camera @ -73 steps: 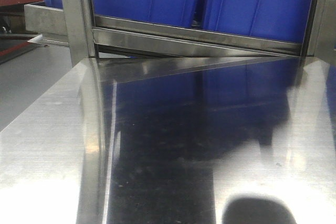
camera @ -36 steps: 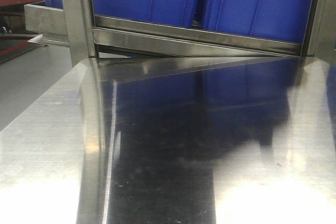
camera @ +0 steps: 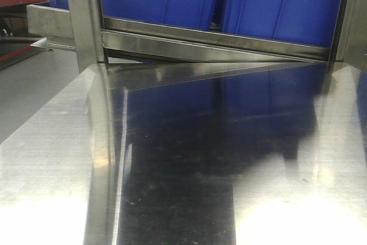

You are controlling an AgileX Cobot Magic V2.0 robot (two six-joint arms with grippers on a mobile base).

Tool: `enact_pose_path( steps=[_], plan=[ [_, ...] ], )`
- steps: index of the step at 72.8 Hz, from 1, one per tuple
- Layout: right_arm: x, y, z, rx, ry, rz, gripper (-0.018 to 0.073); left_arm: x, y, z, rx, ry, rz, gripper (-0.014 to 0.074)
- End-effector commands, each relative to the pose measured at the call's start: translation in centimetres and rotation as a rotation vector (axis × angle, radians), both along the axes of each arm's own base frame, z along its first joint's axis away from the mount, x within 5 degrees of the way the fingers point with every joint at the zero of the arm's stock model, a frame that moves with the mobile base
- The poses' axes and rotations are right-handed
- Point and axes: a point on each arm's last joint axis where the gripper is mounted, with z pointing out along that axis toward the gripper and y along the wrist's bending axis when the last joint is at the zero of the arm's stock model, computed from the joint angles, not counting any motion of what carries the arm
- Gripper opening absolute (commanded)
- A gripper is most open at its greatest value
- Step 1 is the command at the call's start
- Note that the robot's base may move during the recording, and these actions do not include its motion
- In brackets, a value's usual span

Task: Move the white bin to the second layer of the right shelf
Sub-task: 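Hold the lifted bin in the right gripper while backing away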

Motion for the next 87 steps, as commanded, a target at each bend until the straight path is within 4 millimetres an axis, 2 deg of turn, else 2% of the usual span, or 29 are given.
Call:
enact_pose_path(
  steps=[1,87],
  plan=[
    [-0.11,-0.1,2.11,0.021,-0.146,-0.005,0.0055,0.07,-0.04,-0.38,-0.011,-0.064,-0.006,0.0085],
    [-0.11,-0.1,2.11,0.021,-0.146,-0.005,0.0055,0.07,-0.04,-0.38,-0.011,-0.064,-0.006,0.0085]
  ],
)
